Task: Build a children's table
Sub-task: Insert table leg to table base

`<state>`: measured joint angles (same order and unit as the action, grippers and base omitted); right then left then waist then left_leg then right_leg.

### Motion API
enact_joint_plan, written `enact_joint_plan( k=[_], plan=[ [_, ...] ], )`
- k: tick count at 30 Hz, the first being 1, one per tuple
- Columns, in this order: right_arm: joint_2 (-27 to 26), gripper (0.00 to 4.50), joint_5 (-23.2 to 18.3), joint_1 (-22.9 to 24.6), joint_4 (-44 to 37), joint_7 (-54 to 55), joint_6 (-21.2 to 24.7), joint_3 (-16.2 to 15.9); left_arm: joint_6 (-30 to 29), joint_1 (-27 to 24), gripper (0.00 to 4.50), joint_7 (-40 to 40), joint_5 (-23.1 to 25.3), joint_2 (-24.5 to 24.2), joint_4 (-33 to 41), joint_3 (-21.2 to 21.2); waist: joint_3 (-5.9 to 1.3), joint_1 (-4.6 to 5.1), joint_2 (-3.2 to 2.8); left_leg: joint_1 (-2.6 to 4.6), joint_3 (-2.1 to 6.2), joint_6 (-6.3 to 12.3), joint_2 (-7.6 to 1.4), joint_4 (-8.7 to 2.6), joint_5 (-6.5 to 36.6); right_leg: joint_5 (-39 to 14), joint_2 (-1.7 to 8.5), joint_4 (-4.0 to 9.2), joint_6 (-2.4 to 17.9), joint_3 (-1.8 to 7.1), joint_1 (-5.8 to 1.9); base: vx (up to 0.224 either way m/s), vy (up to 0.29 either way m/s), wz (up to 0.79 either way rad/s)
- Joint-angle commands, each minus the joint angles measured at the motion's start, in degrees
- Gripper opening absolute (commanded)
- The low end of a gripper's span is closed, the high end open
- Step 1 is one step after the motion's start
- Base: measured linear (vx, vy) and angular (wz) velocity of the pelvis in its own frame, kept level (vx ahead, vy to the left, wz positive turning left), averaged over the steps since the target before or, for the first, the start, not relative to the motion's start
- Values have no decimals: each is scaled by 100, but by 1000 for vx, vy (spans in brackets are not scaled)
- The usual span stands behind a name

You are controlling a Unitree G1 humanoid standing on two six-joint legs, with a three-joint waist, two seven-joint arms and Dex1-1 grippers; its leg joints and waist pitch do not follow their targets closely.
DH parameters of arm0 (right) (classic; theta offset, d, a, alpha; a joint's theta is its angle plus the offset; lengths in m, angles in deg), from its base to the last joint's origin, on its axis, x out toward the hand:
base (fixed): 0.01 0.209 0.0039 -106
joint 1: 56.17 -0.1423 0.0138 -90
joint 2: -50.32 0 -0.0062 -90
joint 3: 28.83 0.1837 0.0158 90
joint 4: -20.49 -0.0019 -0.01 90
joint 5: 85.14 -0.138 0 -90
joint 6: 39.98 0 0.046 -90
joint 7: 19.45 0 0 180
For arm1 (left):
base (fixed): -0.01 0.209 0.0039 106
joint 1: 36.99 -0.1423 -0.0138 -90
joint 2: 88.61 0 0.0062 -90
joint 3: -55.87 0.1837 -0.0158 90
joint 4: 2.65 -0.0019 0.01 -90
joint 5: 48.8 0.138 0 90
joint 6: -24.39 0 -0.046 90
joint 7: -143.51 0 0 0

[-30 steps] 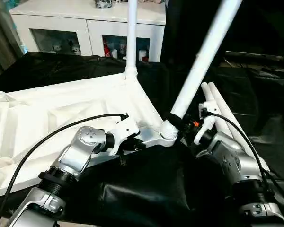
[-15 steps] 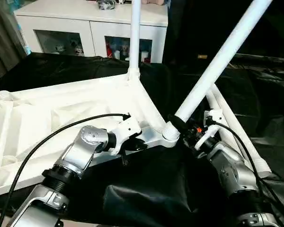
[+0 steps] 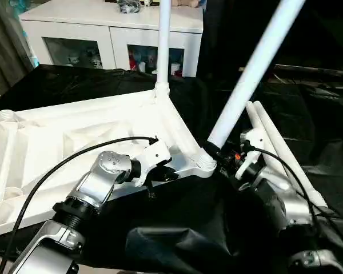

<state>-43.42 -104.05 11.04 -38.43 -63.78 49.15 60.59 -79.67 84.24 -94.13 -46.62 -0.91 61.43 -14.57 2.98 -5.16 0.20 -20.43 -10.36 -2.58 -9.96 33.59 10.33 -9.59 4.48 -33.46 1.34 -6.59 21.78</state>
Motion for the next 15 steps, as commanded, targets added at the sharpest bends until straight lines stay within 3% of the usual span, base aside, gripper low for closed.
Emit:
enact_joint_plan(
  k=[1,5,8,15],
  plan=[
    [212,186,656,208,424,-137,115,-426,289,221,0,-9,-95,70,114,-71,-313,25,52,78,167,146,-371,-418,1697,-2891,569,568,664,365,-164,0,0,0],
    [317,186,750,150,433,-373,94,-588,320,227,0,-52,-77,40,110,-49,-303,39,60,72,174,123,-371,-423,1750,-3014,557,575,591,353,-163,0,0,0],
    [421,186,815,121,445,-566,69,-725,338,234,0,-90,-78,25,114,-41,-304,31,61,107,173,126,-367,-412,1851,-3151,570,607,579,355,-139,0,0,0],
    [555,186,878,-11,664,-892,8,-787,454,247,0,-325,-152,-36,166,-26,-313,31,63,75,174,181,-386,-428,1750,-2785,560,555,711,369,-159,0,0,0]
  ],
)
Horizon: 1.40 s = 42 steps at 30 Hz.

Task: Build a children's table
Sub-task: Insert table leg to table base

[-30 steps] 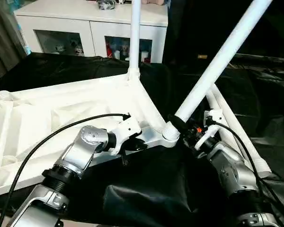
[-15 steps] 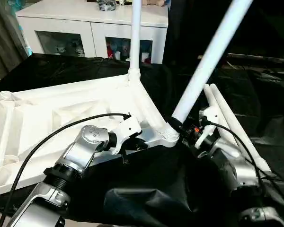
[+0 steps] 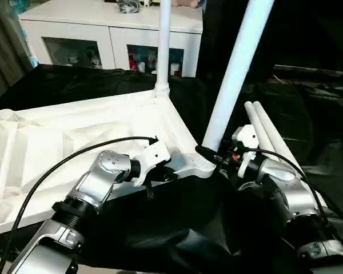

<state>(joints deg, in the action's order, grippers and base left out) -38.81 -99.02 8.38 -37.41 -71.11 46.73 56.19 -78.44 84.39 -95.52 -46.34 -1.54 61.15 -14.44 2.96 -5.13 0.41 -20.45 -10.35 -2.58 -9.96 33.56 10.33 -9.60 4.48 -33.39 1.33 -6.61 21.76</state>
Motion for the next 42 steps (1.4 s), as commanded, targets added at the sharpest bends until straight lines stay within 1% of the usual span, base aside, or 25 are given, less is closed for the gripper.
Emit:
enact_joint_plan(
  k=[1,4,7,13,17,22,23,24,26,27,28,29,30,31,32,33,34,35,36,37,38,39,40,41,42],
  plan=[
    [98,186,376,251,571,-168,248,-348,337,232,0,-201,-185,24,198,-38,-302,33,33,72,177,180,-389,-432,1768,-2776,559,548,728,370,-158,0,0,0],
    [184,186,339,197,701,-473,253,-379,454,180,0,-671,-330,-97,378,28,-298,36,35,68,180,180,-389,-437,1830,-2826,564,552,735,370,-163,0,0,0],
    [249,186,286,205,706,-763,290,-399,479,146,0,-1109,-471,-212,521,94,-298,36,16,78,189,172,-408,-451,1874,-2737,559,539,768,378,-159,0,0,0],
    [385,186,290,229,800,-1222,240,-467,481,151,0,-1549,-610,-357,628,144,-317,27,0,72,175,129,-427,-465,1805,-2093,548,451,1056,398,-182,0,0,0],
    [417,186,351,213,904,-1360,169,-477,484,133,0,-1683,-624,-427,659,178,-322,20,10,73,162,129,-427,-460,1751,-1957,556,438,1139,406,-189,0,0,0],
    [405,186,385,200,974,-1386,103,-487,546,129,0,-1565,-538,-437,577,183,-313,24,6,94,173,55,-435,-478,1929,-2098,548,454,1115,403,-181,0,0,0],
    [356,186,397,187,1032,-1270,71,-439,584,162,0,-1335,-417,-391,436,172,-319,24,9,103,173,37,-435,-475,1970,-2141,553,461,1107,402,-179,0,0,0],
    [356,186,397,187,1032,-1270,71,-439,584,162,0,-1335,-417,-391,436,172,-318,25,9,101,177,28,-437,-476,1982,-2150,556,461,1106,404,-178,0,0,0],
    [264,186,392,122,1213,-958,-12,-301,587,254,0,-980,-273,-293,197,115,-310,31,11,108,175,14,-431,-475,2043,-2241,559,478,1087,405,-169,0,0,0],
    [224,186,384,77,1309,-775,-9,-227,568,292,0,-867,-246,-254,117,83,-299,34,11,125,178,-12,-431,-476,2136,-2388,560,500,1062,399,-153,0,0,0],
    [145,186,374,-14,1510,-374,-68,-73,504,363,0,-661,-226,-172,-17,5,-272,46,16,146,179,-44,-418,-474,2304,-2678,555,539,989,390,-126,0,0,0],
    [134,186,373,-26,1539,-316,-79,-51,494,373,0,-633,-225,-160,-34,-6,-270,53,11,169,189,-88,-415,-469,2408,-2854,564,554,946,378,-115,0,0,0],
    [8,186,406,-176,1866,505,-123,165,308,495,0,-256,-207,-9,-201,-133,-244,76,15,188,226,-142,-401,-466,2645,-3302,577,617,782,334,-117,0,0,0],
    [-70,186,457,-264,2038,1010,-147,244,170,577,0,-6,-190,98,-303,-203,-227,120,14,216,247,-205,-387,-462,2839,-3697,574,672,603,289,-88,-54,9,-7],
    [-88,186,465,-284,2072,1112,-149,260,137,597,0,47,-187,122,-327,-218,-228,135,19,231,267,-239,-384,-448,2940,-3850,582,695,518,258,-82,-54,9,-7],
    [-130,186,482,-323,2140,1328,-159,290,62,636,0,160,-181,176,-373,-250,-228,192,1,245,302,-287,-373,-436,3097,-3982,583,739,399,194,-83,-59,14,-8],
    [-259,186,515,-440,2303,1855,-149,345,-112,759,0,519,-146,332,-547,-342,-195,278,-10,257,316,-293,-373,-439,3329,-4081,548,799,292,116,-70,-58,22,-7],
    [-349,186,538,-523,2418,2222,-141,381,-230,846,0,774,-121,441,-670,-407,-193,300,-28,288,333,-298,-364,-415,3438,-4124,550,829,239,67,-56,-58,22,-7],
    [-476,186,527,-628,2548,2571,-78,423,-333,936,0,1055,-75,565,-816,-458,-188,383,-26,307,360,-283,-365,-405,3625,-4075,531,895,151,-65,-99,-65,30,-5],
    [-476,186,527,-628,2548,2571,-78,423,-333,936,0,1055,-75,565,-816,-458,-162,428,-116,315,381,-264,-430,-475,3968,-3790,475,877,124,-188,-148,0,0,0],
    [-633,186,550,-768,2711,3041,22,440,-515,1047,0,1482,-9,735,-994,-530,-144,463,-151,207,426,-286,-495,-582,4208,-3518,451,742,118,-220,-266,0,0,0],
    [-829,186,577,-945,2921,3496,127,439,-700,1158,0,1901,101,916,-1184,-554,-111,245,-262,-308,315,-511,-737,-1273,5085,-1665,215,-528,436,29,-617,-96,23,-6],
    [-1057,186,582,-1133,3115,3931,273,441,-895,1253,0,2350,246,1105,-1329,-550,-99,140,-218,-206,151,-516,-673,-1329,5123,-1337,126,-625,429,116,-436,-64,-41,18],
    [-1117,186,587,-1180,3156,4048,315,437,-931,1271,0,2447,265,1156,-1348,-555,-145,202,1,69,48,-406,-513,-1125,4652,-1857,192,-433,447,336,-222,-64,-41,18],
    [-1282,186,557,-1304,3272,4260,395,448,-1004,1312,0,2614,254,1288,-1383,-575,-137,166,267,529,149,-148,-37,437,2071,-5870,1043,924,266,575,385,58,-121,20]
  ],
)
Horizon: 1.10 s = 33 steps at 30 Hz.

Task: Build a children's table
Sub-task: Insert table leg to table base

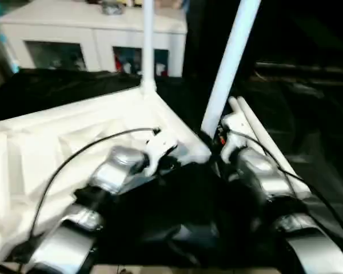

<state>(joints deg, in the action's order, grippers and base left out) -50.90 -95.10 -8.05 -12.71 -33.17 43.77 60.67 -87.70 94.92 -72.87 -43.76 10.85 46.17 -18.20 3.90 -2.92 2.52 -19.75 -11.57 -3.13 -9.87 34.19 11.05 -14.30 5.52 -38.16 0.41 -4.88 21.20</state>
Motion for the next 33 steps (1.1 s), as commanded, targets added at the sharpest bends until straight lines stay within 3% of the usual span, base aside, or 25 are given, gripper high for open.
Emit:
enact_joint_plan(
  k=[1,2,3,5,6,8,10,12,18,20,26,27,30,33],
  plan=[
    [-89,186,164,329,811,481,699,0,-85,261,0,360,-8,60,116,-203,-236,-99,32,27,387,64,-103,255,1169,-5346,1048,1271,307,505,-6,105,-73,-36],
    [-190,186,153,257,874,582,752,-4,-130,276,0,434,-35,138,123,-225,-306,-174,-46,-357,482,48,-173,-27,610,-4531,966,1001,343,450,-403,105,-68,-33],
    [-292,186,161,183,942,671,771,-14,-178,291,0,493,-44,204,136,-235,-368,-160,-203,-65,477,-158,-394,-428,992,-2088,399,793,686,224,-51,71,11,-33],
    [-434,186,167,82,1029,718,825,-17,-250,292,0,561,-27,262,167,-225,-384,-107,-180,-63,446,-139,-378,-462,1228,-1044,343,690,1005,229,-102,0,0,0],
    [-459,186,176,59,1054,734,825,-16,-265,294,0,580,-23,270,164,-224,-343,-77,-147,-82,406,-86,-349,-509,1575,-1115,359,728,1134,222,-119,0,0,0],
    [-532,186,251,-33,1187,821,838,-10,-331,303,0,688,-6,283,140,-234,-318,-54,-127,-50,401,-89,-310,-500,2080,-2099,413,853,976,207,-95,0,0,0],
    [-549,186,308,-81,1283,885,838,35,-374,290,0,734,35,265,148,-254,-302,-40,-112,-43,417,-81,-323,-522,2167,-2565,442,933,785,216,-69,0,0,0],
    [-558,186,302,-107,1318,884,851,87,-399,286,0,734,52,242,156,-266,-296,-34,-119,-34,424,-90,-327,-539,2230,-2698,442,964,694,211,-56,0,0,0],
    [-560,186,303,-145,1365,819,830,120,-435,271,0,740,52,233,192,-252,-305,-2,-139,-55,425,-106,-359,-602,2213,-2191,428,947,792,212,-74,0,0,0],
    [-580,186,310,-177,1365,693,790,121,-421,283,0,728,50,221,180,-242,-297,0,-164,-32,418,-116,-354,-599,2330,-2255,431,956,813,221,-56,0,0,0],
    [-602,186,248,-302,1269,288,616,241,-292,281,0,552,53,143,215,-184,-290,4,-144,-18,414,-91,-349,-603,2437,-2574,449,1002,742,231,-32,0,0,0],
    [-604,242,219,-319,1252,217,599,282,-282,275,0,530,53,131,233,-177,-288,0,-138,-19,412,-73,-348,-601,2423,-2642,456,1013,722,233,-28,0,0,0],
    [-581,266,188,-386,1163,6,516,336,-232,235,0,404,53,72,336,-131,-308,-18,-145,-31,403,-26,-358,-603,2238,-2508,465,1005,777,243,-40,0,0,0],
    [-557,291,208,-443,1103,-173,457,356,-222,214,0,296,33,14,411,-107,-340,-23,-145,-104,384,50,-382,-608,1667,-1709,446,902,999,248,-109,0,0,0]
  ],
)
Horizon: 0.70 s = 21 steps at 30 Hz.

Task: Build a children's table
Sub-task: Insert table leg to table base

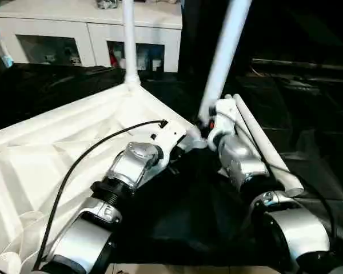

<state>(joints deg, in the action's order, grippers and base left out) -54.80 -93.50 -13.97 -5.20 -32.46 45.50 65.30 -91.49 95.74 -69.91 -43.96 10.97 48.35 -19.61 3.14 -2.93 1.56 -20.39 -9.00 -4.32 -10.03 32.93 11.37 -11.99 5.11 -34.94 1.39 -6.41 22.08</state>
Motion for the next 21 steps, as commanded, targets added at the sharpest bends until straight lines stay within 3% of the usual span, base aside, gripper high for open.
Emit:
enact_joint_plan(
  k=[1,5,6,8,10,12,14,18,21],
  plan=[
    [-166,301,48,148,351,-245,284,-107,157,132,0,-2,53,1,194,34,-261,-22,-57,-34,104,200,-364,-467,1539,-1849,491,578,983,405,-194,0,0,0],
    [-125,336,71,130,192,-453,162,-65,235,103,0,-254,56,-105,292,124,-306,-40,-74,-46,75,291,-367,-431,1045,-1118,491,494,1229,410,-248,0,0,0],
    [-102,344,54,146,103,-584,116,-60,269,77,0,-337,56,-145,351,163,-338,-47,-74,-53,64,367,-371,-402,719,-619,487,425,1345,409,-273,0,0,0],
    [-54,353,27,202,-64,-810,80,-94,314,34,0,-450,54,-201,434,209,-384,-44,-84,-67,47,566,-365,-341,154,293,463,304,1538,396,-297,0,0,0],
    [11,374,20,287,-264,-1044,62,-162,366,-8,0,-557,62,-263,496,253,-410,-45,-71,-62,13,936,-339,-273,-270,1202,445,218,1757,393,-300,55,12,-1],
    [153,398,46,474,-660,-1427,62,-307,526,-90,0,-771,45,-365,594,308,-403,-45,-69,-57,3,1139,-353,-261,-275,1266,453,218,1849,382,-293,30,7,0],
    [400,405,101,768,-1239,-1850,79,-517,764,-191,0,-1028,17,-497,694,359,-389,-63,-71,-51,-1,1191,-373,-265,-126,1041,464,241,1833,386,-297,0,0,0],
    [1190,438,-9,1652,-2962,-2888,560,-909,1288,-395,0,-1708,-129,-874,846,407,-366,-121,-63,-29,-2,1111,-379,-276,116,639,440,285,1638,401,-312,0,0,0],
    [1421,447,-18,1864,-3323,-3121,670,-967,1464,-467,0,-1985,-206,-989,947,436,-350,-151,-84,-17,-13,869,-386,-303,413,103,455,331,1569,412,-283,0,0,0]
  ],
)
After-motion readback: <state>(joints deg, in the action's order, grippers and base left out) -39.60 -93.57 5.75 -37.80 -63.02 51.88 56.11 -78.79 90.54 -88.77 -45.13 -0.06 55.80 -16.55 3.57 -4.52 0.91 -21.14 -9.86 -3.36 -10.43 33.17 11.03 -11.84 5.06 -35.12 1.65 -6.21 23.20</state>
